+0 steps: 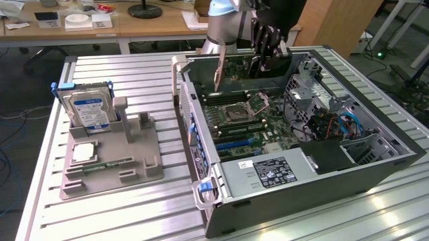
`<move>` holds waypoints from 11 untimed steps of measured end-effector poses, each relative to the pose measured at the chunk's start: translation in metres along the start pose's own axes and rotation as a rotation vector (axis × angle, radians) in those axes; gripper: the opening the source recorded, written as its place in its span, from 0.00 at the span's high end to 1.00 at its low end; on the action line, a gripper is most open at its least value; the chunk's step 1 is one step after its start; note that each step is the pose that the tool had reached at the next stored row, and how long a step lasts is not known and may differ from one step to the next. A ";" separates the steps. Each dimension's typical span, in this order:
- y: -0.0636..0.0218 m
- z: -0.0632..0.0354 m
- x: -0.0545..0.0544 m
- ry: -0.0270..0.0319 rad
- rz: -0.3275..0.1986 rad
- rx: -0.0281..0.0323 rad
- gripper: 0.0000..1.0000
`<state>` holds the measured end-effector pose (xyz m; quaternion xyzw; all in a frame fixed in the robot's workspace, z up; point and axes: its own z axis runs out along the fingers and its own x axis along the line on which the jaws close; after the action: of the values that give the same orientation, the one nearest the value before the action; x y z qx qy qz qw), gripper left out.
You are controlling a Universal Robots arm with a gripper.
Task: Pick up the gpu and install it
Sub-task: 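Insert the gpu into the slot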
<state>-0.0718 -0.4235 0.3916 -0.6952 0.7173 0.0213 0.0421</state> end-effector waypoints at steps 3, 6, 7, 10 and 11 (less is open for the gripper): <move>0.0000 0.0014 0.000 -0.0001 0.000 0.0000 0.72; 0.0001 0.0027 0.000 -0.0001 0.000 0.0000 0.72; 0.0001 0.0030 0.000 0.0000 0.000 0.0000 0.72; 0.0001 0.0042 0.000 -0.0001 0.000 0.0000 0.72; 0.0001 0.0046 0.000 -0.0001 0.000 0.0000 0.72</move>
<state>-0.0718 -0.4235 0.3870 -0.6952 0.7173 0.0213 0.0421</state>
